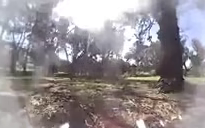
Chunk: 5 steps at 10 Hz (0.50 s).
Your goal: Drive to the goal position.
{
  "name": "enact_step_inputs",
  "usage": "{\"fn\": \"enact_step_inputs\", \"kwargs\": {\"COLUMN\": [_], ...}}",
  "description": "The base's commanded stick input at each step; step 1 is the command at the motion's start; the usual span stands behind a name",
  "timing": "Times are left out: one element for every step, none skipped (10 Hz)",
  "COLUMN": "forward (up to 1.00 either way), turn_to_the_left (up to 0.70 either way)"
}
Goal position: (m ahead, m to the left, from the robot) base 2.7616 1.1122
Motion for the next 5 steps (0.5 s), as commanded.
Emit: {"fn": "enact_step_inputs", "kwargs": {"forward": [0.7,0.7,0.7,0.7,0.7], "turn_to_the_left": [0.0,0.0,0.0,0.0,0.0]}}
